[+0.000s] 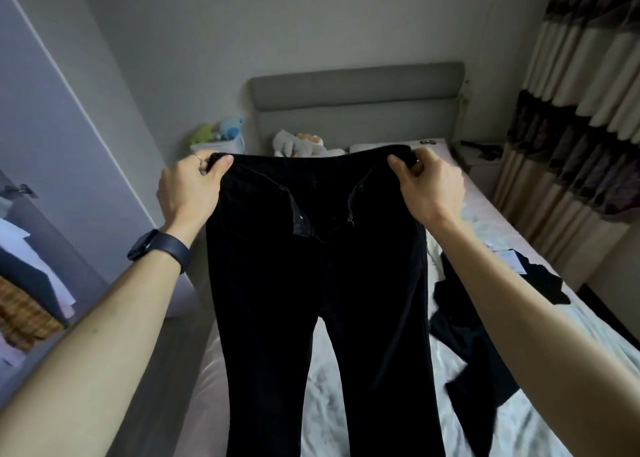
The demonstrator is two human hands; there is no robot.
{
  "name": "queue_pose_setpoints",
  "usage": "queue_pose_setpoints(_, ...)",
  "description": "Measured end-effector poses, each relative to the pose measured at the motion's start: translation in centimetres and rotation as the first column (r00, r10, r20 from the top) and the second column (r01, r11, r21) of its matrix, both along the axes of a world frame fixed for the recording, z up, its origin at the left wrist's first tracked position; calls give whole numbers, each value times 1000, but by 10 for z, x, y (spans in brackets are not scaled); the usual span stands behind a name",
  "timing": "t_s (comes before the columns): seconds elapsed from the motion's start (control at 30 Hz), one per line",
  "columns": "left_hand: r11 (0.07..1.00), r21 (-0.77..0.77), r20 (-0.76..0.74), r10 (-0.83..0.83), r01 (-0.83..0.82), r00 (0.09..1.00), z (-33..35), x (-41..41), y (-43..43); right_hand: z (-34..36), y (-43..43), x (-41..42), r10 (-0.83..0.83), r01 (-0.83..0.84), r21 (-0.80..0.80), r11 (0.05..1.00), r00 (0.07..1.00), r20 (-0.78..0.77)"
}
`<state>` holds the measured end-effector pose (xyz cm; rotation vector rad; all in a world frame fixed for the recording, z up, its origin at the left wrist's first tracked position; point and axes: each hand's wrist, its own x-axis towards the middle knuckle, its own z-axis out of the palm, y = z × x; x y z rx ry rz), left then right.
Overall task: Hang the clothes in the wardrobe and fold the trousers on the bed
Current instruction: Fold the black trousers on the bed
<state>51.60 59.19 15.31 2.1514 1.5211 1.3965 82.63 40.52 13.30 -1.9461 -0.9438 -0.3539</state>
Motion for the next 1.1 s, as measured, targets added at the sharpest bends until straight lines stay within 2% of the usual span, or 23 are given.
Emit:
queue_pose_setpoints(0.17,995,-76,-58,-64,59,996,-72,47,71,-64,67,35,24,-36,-124,992,995,-92)
queue_pose_setpoints(0.4,926,-357,-129,-182,126,975,-192,85,149,-188,133,62,-42,-49,-361,931,970,-238)
queue_pose_setpoints(0.5,892,-445,-167,-175,84,970,-234,101,172,-234,149,72,-91,-53,-417,907,944,-316)
queue_pose_setpoints(0.63,897,-442,-280,-152,14,948,-273,119,206,-270,181,87,-118,-42,-437,898,936,-332)
queue_pose_setpoints(0.7,866,-500,-257,-137,-10,957,-289,138,234,-279,215,102,-106,-58,-442,895,935,-337)
queue_pose_setpoints(0.83,805,-593,-73,-56,2,996,-320,183,304,-304,303,143,-75,-112,-409,906,907,-414)
queue_pose_setpoints(0.9,803,-595,-86,-62,-1,994,-342,209,349,-329,352,168,-102,-107,-420,901,890,-445)
queue_pose_setpoints(0.97,775,-631,-150,-105,-13,983,-369,233,383,-363,392,192,-88,-156,-438,885,868,-488)
queue_pose_setpoints(1.1,632,-755,-107,-383,175,918,-459,257,381,-453,405,193,39,-412,-478,775,787,-616)
